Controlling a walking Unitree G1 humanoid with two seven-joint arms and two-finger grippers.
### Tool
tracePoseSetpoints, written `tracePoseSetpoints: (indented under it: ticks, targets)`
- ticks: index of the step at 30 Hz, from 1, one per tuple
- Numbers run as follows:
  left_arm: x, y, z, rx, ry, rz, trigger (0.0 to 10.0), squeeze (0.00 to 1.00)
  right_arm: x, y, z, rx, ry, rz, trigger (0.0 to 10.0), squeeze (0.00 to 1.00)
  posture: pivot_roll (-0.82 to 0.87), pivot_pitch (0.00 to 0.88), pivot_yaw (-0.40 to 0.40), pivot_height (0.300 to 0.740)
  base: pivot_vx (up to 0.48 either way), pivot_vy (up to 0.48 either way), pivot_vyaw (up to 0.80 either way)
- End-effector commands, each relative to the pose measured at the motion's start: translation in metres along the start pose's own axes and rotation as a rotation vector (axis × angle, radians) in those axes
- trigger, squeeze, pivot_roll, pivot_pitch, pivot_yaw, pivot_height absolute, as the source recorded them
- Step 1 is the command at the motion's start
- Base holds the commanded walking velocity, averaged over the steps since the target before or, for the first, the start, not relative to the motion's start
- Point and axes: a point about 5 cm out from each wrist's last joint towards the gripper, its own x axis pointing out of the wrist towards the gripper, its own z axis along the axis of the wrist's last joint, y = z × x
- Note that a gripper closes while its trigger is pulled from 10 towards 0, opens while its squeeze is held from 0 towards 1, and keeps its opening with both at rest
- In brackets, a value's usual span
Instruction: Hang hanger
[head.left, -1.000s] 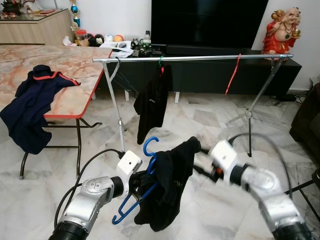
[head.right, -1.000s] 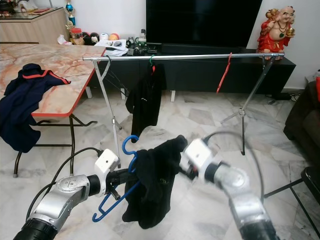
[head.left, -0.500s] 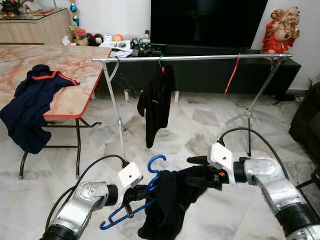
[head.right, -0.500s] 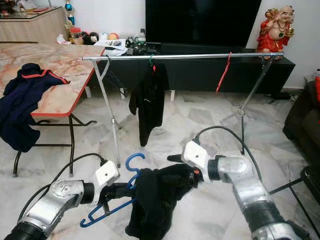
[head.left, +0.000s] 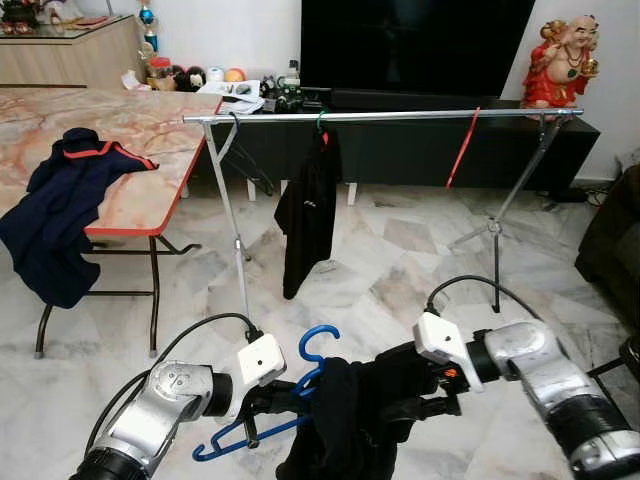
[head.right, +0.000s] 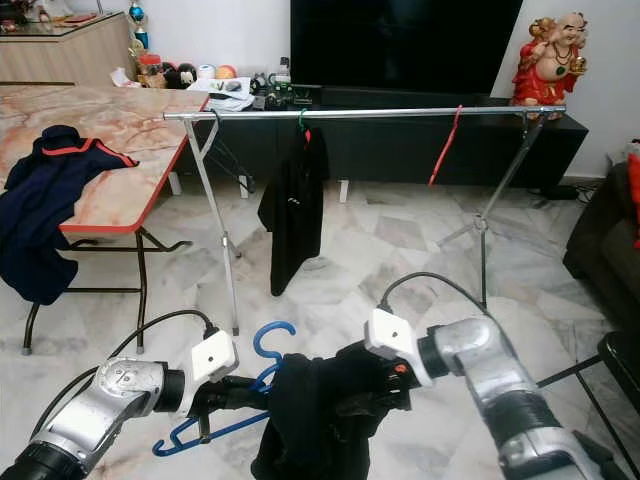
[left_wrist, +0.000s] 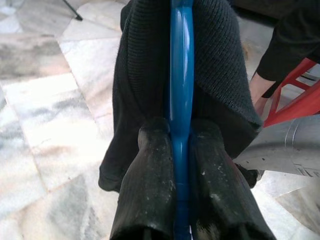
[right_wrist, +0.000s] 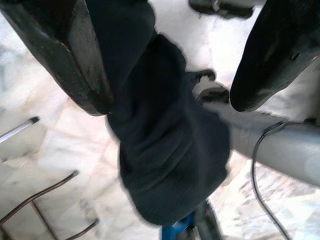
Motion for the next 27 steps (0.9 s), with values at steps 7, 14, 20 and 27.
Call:
tracePoseSetpoints:
  ticks: [7,14,20,27]
  targets:
    - [0.002,0.000,0.017,0.072,-0.019,-0.044,10.0,0.00,0.006,-0.018,0.014,-0.071,-0.022,-0.163,10.0,0.00,0.12,0.000,-0.050,0.740,0.000,0.000,0.00]
    - [0.004,0.000,0.018,0.067,-0.013,-0.045,10.0,0.00,0.017,-0.001,0.002,-0.013,-0.017,0.054,10.0,0.00,0.13,0.000,-0.051,0.740,0.000,0.000,0.00]
    - [0.006,0.001,0.020,0.069,-0.014,-0.042,10.0,0.00,0.023,0.004,-0.004,0.011,-0.001,0.099,10.0,0.00,0.13,0.000,-0.051,0.740,0.000,0.000,0.00]
    - [0.006,0.000,0.024,0.096,-0.006,-0.052,10.0,0.00,0.026,-0.001,-0.004,0.000,0.001,-0.002,10.0,0.00,0.14,0.000,-0.051,0.740,0.000,0.000,0.00]
